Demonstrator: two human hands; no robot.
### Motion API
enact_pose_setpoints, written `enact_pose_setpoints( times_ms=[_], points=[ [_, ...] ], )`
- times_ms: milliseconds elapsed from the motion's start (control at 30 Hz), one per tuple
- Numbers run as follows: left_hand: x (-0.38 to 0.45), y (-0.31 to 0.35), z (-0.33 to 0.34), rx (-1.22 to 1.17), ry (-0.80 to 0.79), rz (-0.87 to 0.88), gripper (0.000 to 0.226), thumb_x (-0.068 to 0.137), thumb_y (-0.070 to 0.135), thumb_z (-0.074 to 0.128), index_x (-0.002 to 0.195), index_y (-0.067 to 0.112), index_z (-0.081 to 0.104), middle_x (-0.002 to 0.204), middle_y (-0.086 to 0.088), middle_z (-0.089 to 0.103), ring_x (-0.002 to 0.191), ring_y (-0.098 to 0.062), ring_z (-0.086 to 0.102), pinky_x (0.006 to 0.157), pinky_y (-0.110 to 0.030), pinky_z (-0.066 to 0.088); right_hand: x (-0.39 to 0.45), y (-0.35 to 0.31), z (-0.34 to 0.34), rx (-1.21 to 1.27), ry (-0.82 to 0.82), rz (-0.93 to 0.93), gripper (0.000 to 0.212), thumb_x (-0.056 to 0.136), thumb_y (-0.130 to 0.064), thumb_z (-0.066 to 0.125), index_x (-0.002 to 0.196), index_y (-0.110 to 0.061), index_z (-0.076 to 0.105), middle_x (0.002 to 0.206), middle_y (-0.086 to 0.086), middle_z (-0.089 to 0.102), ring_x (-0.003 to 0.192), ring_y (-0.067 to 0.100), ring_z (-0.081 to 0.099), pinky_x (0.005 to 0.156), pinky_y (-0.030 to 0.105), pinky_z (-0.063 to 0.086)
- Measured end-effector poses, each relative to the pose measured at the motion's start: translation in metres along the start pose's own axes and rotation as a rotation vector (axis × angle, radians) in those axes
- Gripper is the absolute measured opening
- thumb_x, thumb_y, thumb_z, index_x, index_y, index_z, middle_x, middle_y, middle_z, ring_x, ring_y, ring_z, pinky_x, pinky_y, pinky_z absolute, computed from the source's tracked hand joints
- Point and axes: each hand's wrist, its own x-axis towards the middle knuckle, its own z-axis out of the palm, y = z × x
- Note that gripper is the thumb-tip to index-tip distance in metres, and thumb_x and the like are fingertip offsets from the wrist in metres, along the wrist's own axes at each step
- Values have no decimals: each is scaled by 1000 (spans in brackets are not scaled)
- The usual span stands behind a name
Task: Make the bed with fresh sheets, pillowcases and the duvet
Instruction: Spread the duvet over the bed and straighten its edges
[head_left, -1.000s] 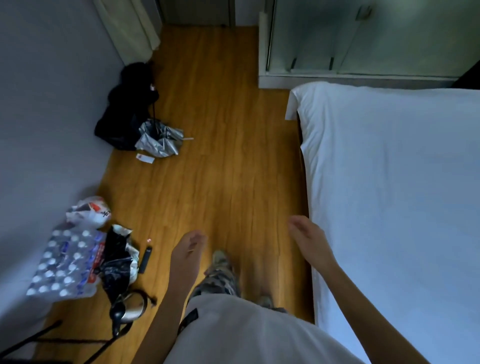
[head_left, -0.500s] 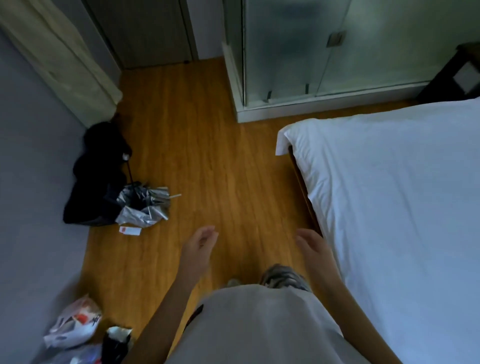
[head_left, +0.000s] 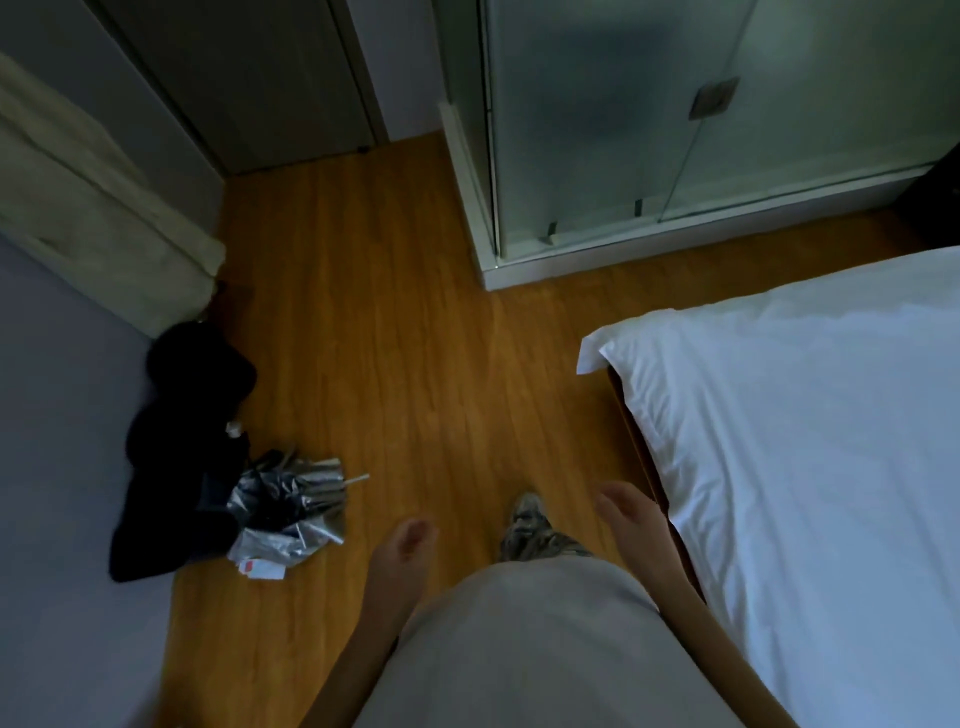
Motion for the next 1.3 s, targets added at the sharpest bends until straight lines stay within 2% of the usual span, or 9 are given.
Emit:
enact_pose_setpoints(
  times_ms=[100, 167, 367, 533, 700, 900, 1067, 1200, 1300],
  points=[
    [73, 56, -4, -16, 42, -6, 12, 94, 16, 60, 101, 25, 64, 101, 2, 68, 99, -16, 63, 83, -27, 47, 76, -61, -15, 1, -11, -47, 23, 96, -26, 53, 115, -17, 62, 103, -11, 63, 96, 3, 59, 77, 17, 45],
    [124, 95, -5, 20, 56, 29, 12, 95, 22, 58, 106, 24, 63, 103, 4, 66, 99, -14, 61, 81, -26, 46, 129, -101, -24, -17, -11, -82, 21, 97, -28, 51, 115, -21, 59, 102, -15, 60, 96, 2, 58, 73, 12, 42],
    [269, 190, 0, 33, 55, 42, 17, 96, 24, 56, 111, 18, 63, 108, -2, 65, 102, -19, 60, 85, -33, 47, 251, -179, -39, 26, 62, -51, 28, 97, -32, 49, 122, -22, 59, 113, -9, 61, 100, 3, 57, 74, 6, 38],
    [403, 245, 30, 131, -132, 58, 13, 95, 26, 58, 106, 21, 62, 104, 2, 63, 96, -14, 59, 74, -25, 46, 338, -191, -27, 89, 160, 108, 29, 97, -34, 50, 122, -22, 60, 115, -6, 64, 99, 4, 60, 74, 9, 42],
    [503, 326, 65, 294, -456, 205, 13, 96, 22, 57, 108, 23, 61, 103, 15, 61, 98, -4, 58, 72, -14, 43, 383, -219, -30, 214, 350, 269, 26, 97, -30, 51, 119, -22, 62, 107, -11, 64, 89, -6, 57, 67, 4, 39],
    [598, 446, 156, 508, -794, 396, 16, 95, 19, 57, 109, 24, 61, 102, 9, 65, 96, -4, 61, 74, -16, 46, 425, -249, -71, 380, 648, 400, 17, 96, -29, 53, 111, -27, 59, 96, -17, 61, 86, -8, 57, 66, 4, 39],
    [636, 504, 256, 487, -881, 364, 11, 95, 25, 58, 103, 29, 62, 103, 7, 67, 97, -7, 62, 79, -21, 46, 470, -236, -117, 465, 781, 494, 15, 96, -24, 53, 109, -26, 59, 99, -9, 65, 91, 1, 60, 76, 14, 47],
    [653, 523, 340, 524, -931, 339, 12, 93, 25, 62, 101, 32, 66, 101, 5, 70, 100, -13, 65, 92, -38, 52, 523, -218, -173, 499, 814, 518, 17, 94, -24, 57, 110, -25, 62, 97, -13, 64, 89, -1, 58, 77, 12, 44],
    [656, 550, 407, 595, -969, 348, 13, 93, 23, 61, 101, 32, 66, 99, 6, 70, 97, -12, 65, 90, -41, 53, 565, -206, -246, 548, 811, 510, 19, 95, -23, 55, 113, -22, 62, 101, -10, 64, 94, 6, 59, 76, 12, 43]
  ],
)
